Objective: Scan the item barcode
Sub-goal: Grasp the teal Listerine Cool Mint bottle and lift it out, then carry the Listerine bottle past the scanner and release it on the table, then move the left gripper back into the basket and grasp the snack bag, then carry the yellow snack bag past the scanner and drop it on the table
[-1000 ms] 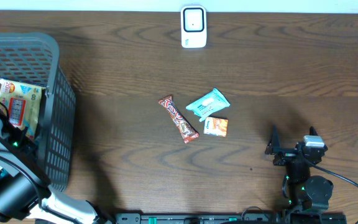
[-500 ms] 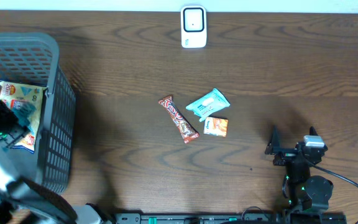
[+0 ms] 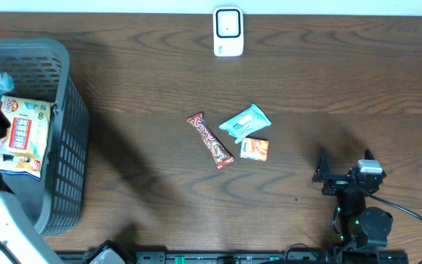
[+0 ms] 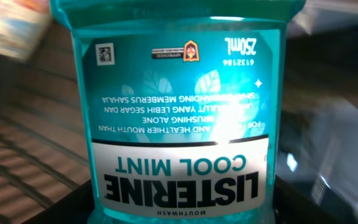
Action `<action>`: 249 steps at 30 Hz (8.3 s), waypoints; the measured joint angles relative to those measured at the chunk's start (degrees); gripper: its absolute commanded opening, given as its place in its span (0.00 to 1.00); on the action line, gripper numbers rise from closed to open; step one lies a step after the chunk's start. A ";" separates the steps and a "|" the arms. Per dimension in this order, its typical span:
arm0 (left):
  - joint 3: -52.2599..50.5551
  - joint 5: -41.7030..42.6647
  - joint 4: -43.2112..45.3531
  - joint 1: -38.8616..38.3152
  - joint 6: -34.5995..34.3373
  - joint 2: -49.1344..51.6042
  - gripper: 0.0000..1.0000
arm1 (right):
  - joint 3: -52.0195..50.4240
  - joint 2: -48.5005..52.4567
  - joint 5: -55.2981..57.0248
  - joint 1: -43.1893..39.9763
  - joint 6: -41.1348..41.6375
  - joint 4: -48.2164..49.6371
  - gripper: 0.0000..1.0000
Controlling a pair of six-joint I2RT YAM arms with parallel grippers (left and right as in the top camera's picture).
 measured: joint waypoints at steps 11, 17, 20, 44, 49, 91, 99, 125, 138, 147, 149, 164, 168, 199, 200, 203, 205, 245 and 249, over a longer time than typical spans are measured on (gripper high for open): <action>0.07 8.35 9.33 -17.94 0.00 -2.32 0.59 | 0.00 0.00 0.00 0.00 0.00 0.04 0.99; 0.07 8.41 9.60 -32.13 4.98 -0.57 0.59 | 0.00 0.00 0.00 0.00 0.00 0.02 0.99; 0.07 8.07 9.51 -38.38 8.72 1.53 0.59 | 0.00 0.00 0.00 0.00 0.00 0.02 0.99; 0.07 -3.80 7.28 -66.03 31.71 34.62 0.59 | 0.00 0.00 0.00 0.00 0.02 0.02 0.99; 0.07 -6.12 7.30 -68.41 33.00 41.03 0.59 | 0.00 0.00 0.00 0.00 0.00 0.02 0.99; 0.15 -22.05 0.31 -73.02 49.83 15.54 0.98 | 0.00 0.00 0.00 0.00 0.00 0.02 0.99; 1.16 -54.71 -6.86 -69.33 57.29 -1.84 0.98 | 0.00 0.00 0.00 0.00 0.00 0.04 0.99; 0.52 -32.76 -23.43 -3.89 43.65 5.22 0.98 | 0.00 0.00 0.15 0.00 0.00 0.02 0.99; -10.95 -22.08 -7.67 5.01 54.29 22.77 0.98 | 0.00 0.00 0.15 0.00 0.00 0.02 0.99; -12.90 -16.92 -1.36 6.23 66.86 24.94 0.98 | 0.00 0.00 0.15 0.00 0.00 0.02 0.99; -12.90 -16.74 -1.03 6.23 68.70 26.23 0.98 | 0.00 0.00 0.15 0.00 0.00 0.02 0.99; -12.90 -17.40 3.85 6.21 73.29 34.97 0.98 | 0.00 0.00 0.15 0.00 0.02 0.02 0.99; -12.74 -16.79 5.27 6.10 73.48 36.72 0.51 | 0.00 0.00 0.15 0.00 0.00 0.02 0.99; -9.40 3.82 24.50 5.18 41.31 -7.17 0.07 | 0.00 0.00 0.17 0.00 0.00 0.02 0.99; -9.38 5.64 26.84 4.15 38.99 -7.80 0.08 | 0.00 0.00 0.17 0.00 0.00 0.00 0.99; -9.38 12.28 32.92 -1.29 34.27 -8.39 0.07 | 0.00 0.00 0.17 0.00 0.00 0.02 0.99; -9.38 16.48 33.66 -6.69 33.09 -8.35 0.07 | 0.00 0.00 0.17 0.00 0.00 0.02 0.99; -9.31 -10.67 39.19 -86.71 9.88 44.41 0.07 | 0.00 0.00 0.20 0.00 0.02 0.02 0.99; -9.31 -18.27 39.60 -91.32 5.51 44.50 0.08 | 0.00 0.00 0.20 0.00 0.00 0.02 0.99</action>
